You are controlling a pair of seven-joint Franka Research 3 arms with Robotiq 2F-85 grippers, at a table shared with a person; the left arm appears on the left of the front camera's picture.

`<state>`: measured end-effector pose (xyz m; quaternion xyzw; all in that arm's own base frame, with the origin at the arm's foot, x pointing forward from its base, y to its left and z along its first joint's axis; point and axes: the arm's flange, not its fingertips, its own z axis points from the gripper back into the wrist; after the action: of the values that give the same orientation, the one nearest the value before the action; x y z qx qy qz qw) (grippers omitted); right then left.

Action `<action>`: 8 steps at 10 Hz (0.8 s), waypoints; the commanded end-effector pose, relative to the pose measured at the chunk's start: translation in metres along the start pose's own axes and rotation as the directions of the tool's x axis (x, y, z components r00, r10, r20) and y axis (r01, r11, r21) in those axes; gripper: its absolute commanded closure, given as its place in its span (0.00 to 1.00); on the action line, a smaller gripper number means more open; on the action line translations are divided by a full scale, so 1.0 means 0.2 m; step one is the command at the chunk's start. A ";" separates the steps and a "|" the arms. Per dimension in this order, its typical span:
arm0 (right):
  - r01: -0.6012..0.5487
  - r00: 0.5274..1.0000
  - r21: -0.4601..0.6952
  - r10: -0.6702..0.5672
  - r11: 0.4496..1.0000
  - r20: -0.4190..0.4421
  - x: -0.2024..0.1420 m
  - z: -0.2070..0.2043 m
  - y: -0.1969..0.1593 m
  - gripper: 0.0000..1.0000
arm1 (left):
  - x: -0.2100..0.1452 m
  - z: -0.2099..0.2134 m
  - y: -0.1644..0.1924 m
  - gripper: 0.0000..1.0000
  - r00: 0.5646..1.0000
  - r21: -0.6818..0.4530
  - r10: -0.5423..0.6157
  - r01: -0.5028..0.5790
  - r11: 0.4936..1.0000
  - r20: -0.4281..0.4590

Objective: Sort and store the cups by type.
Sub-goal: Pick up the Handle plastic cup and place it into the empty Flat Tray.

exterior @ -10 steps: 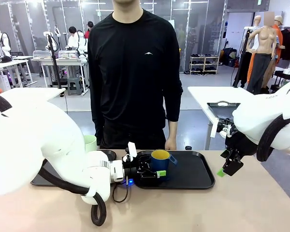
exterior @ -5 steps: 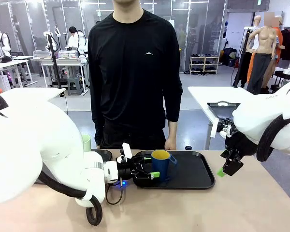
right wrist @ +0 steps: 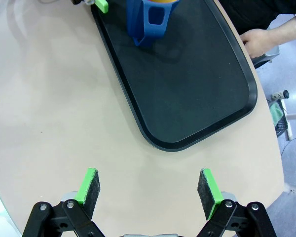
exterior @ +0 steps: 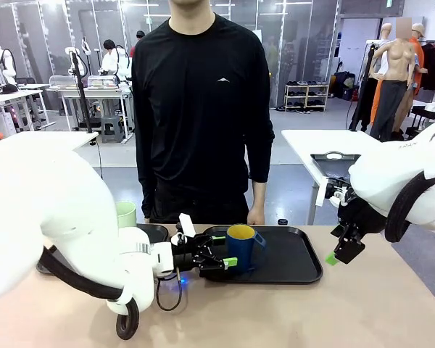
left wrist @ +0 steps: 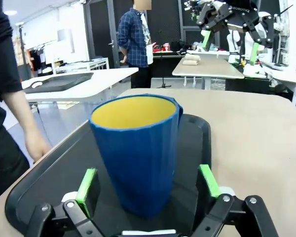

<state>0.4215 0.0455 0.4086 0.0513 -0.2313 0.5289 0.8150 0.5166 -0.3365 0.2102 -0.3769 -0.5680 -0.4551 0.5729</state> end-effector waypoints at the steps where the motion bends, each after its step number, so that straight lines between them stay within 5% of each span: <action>1: 0.004 1.000 -0.010 -0.004 1.000 -0.001 0.00 0.00 0.00 0.00 | 0.00 0.07 -0.09 0.00 0.999 0.058 -0.021 0.023 0.998 -0.042; 8: 0.004 1.000 -0.010 -0.004 1.000 -0.001 0.00 0.00 0.00 0.00 | 0.10 0.34 -0.27 0.00 0.991 0.111 -0.005 0.019 0.994 -0.133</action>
<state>0.4215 0.0455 0.4086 0.0513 -0.2312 0.5289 0.8150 0.4767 -0.2996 0.2311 -0.3315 -0.5462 -0.4432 0.6288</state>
